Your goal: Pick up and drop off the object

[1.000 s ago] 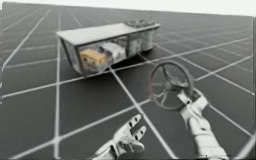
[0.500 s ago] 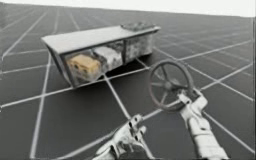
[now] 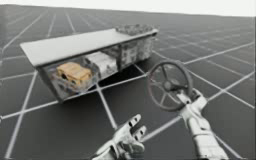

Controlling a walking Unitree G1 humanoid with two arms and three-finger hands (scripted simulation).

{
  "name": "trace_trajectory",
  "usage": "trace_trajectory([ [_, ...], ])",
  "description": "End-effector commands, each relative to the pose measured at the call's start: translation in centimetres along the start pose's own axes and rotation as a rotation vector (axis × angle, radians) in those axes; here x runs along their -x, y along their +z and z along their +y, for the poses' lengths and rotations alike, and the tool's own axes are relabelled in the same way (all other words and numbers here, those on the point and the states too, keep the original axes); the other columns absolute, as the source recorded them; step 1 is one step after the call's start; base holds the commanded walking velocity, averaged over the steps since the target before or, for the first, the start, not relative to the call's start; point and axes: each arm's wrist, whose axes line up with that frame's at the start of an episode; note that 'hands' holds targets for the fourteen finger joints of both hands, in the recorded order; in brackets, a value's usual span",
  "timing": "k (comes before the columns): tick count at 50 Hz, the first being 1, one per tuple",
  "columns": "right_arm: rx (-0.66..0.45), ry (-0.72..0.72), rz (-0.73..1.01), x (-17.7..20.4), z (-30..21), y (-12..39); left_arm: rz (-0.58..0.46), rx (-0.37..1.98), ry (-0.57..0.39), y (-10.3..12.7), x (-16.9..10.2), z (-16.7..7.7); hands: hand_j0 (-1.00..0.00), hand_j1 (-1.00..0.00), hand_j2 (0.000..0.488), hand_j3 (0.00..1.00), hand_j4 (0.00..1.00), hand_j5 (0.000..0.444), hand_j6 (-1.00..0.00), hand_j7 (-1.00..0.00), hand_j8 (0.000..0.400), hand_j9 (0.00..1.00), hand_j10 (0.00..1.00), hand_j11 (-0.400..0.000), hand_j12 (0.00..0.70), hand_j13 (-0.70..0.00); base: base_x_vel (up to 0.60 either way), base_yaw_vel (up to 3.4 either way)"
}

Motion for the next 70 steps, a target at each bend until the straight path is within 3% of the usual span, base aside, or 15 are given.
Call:
trace_trajectory([
  [1, -0.040, 0.006, -0.033, 0.01, -0.29, 1.23, -0.003, -0.021, -0.012, 0.24, -0.11, -0.59, 0.00, 0.00, 0.000, 1.00, 1.00, 0.000, 0.00, 0.00, 0.000, 1.00, 1.00, -0.400, 0.000, -0.700, 0.59, 0.02],
  [70, -0.040, 0.006, -0.033, 0.01, -0.29, 1.23, -0.003, -0.021, -0.012, 0.24, -0.11, -0.59, 0.00, 0.00, 0.000, 1.00, 1.00, 0.000, 0.00, 0.00, 0.000, 1.00, 1.00, -0.400, 0.000, -0.700, 0.57, 0.05],
])
